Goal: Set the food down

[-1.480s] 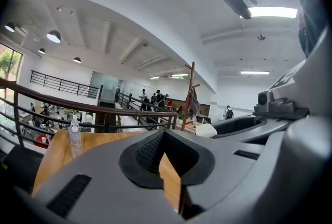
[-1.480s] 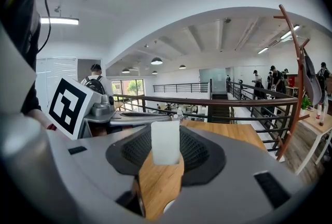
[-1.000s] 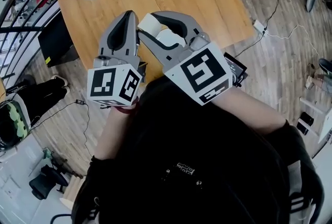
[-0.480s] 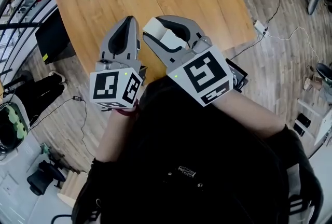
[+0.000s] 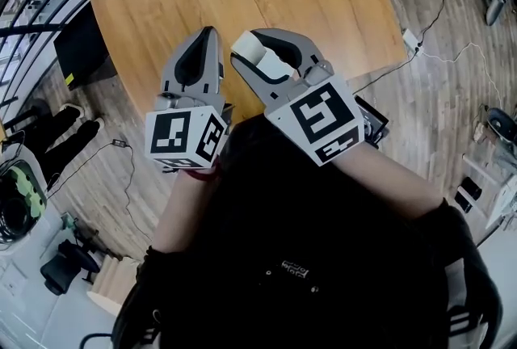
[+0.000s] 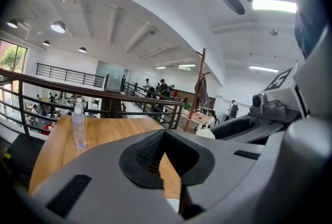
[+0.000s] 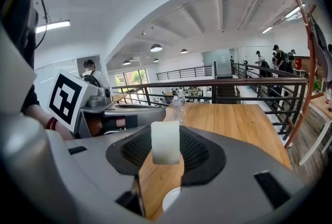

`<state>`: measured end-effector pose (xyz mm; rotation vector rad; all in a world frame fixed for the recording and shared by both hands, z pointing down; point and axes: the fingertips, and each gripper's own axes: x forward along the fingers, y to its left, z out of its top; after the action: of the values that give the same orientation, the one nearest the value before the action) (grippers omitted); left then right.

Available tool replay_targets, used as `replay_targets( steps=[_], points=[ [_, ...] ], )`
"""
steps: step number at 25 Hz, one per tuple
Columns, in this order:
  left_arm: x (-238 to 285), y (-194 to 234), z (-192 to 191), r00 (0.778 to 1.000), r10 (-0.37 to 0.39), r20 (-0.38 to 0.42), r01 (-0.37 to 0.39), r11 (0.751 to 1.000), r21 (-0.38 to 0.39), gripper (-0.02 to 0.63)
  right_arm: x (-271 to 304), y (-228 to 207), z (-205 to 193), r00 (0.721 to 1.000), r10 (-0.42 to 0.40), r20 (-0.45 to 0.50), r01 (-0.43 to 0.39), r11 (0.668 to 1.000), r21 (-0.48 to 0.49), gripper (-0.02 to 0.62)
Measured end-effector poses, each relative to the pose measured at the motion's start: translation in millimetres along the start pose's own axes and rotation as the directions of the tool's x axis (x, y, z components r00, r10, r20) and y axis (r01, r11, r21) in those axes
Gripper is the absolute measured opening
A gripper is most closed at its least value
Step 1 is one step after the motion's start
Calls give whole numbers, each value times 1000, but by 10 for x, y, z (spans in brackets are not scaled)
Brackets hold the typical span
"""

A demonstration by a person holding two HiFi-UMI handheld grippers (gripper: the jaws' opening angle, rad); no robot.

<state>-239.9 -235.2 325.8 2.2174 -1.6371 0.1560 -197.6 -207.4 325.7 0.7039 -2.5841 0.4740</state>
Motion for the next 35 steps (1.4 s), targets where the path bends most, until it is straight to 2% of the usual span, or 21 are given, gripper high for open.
replay_targets(
  steps=[13,25,35],
  points=[
    [15,3,-341,998,-4,-57,3,1000,-17,5,103,-45,-370,998,7,-65,-3,998,57,173],
    [40,1,-679,994,-8,-113,1,998,-66,5,250,-138,-835,989,1,-151,13,996,92,173],
    [39,-41,-745,991,-8,-132,-1,998,-68,5,369,-274,-1301,972,-9,-233,35,994,106,173]
  ],
)
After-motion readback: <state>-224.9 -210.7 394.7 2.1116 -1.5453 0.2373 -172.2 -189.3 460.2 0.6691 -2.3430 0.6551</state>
